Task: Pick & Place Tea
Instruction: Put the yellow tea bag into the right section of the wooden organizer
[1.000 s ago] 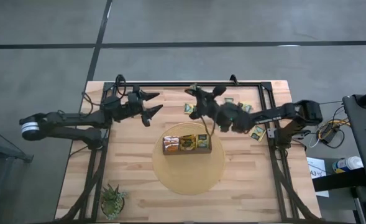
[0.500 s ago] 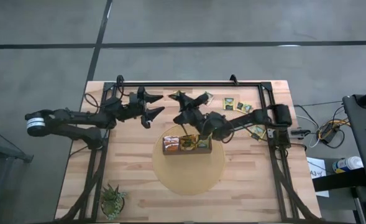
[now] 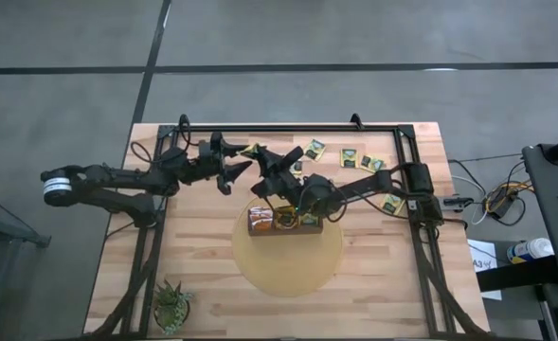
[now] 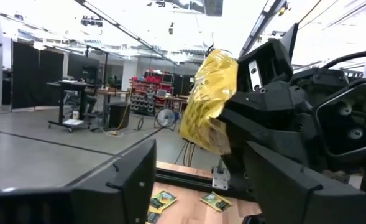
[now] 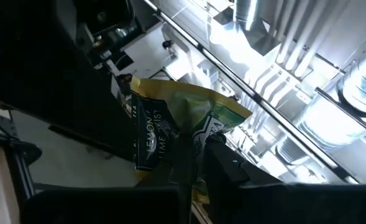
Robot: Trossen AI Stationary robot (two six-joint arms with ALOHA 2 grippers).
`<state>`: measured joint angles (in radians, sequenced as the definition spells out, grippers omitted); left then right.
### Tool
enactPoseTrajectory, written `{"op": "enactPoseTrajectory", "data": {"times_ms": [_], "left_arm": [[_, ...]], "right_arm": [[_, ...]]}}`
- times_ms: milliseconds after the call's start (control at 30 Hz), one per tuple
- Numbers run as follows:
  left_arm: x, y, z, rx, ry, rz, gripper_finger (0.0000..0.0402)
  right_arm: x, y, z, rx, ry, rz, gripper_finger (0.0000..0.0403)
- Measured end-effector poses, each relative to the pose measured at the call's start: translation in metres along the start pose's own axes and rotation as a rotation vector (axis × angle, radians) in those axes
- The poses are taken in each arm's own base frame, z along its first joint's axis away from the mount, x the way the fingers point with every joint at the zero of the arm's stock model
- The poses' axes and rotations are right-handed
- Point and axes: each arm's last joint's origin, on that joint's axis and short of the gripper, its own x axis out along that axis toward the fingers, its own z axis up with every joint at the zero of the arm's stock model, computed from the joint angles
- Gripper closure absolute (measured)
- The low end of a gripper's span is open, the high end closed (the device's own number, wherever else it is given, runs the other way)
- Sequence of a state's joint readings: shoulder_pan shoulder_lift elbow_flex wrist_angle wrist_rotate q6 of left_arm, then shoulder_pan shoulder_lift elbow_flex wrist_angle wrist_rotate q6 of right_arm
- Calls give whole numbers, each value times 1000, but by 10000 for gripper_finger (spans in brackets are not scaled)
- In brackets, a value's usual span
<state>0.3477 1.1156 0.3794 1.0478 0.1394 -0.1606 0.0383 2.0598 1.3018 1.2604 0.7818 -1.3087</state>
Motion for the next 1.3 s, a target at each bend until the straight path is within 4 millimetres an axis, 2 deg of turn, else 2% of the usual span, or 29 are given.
{"op": "enactPoseTrajectory", "data": {"times_ms": [267, 733, 867, 1067, 1300], "left_arm": [[0, 0, 1, 8, -9, -4, 257], [-1, 0, 1, 11, -20, -4, 345], [-1, 0, 0, 15, -11, -2, 390], [-1, 0, 0, 14, -7, -3, 400], [-1, 1, 0, -37, -15, 31, 401]], "right_arm": [[-2, 8, -1, -30, 9, 56, 382], [-2, 8, -2, -83, 44, 52, 379], [-2, 8, -2, -82, 50, 51, 379], [-2, 6, -2, -90, 75, 45, 368], [-3, -5, 3, -129, 124, 29, 287]]}}
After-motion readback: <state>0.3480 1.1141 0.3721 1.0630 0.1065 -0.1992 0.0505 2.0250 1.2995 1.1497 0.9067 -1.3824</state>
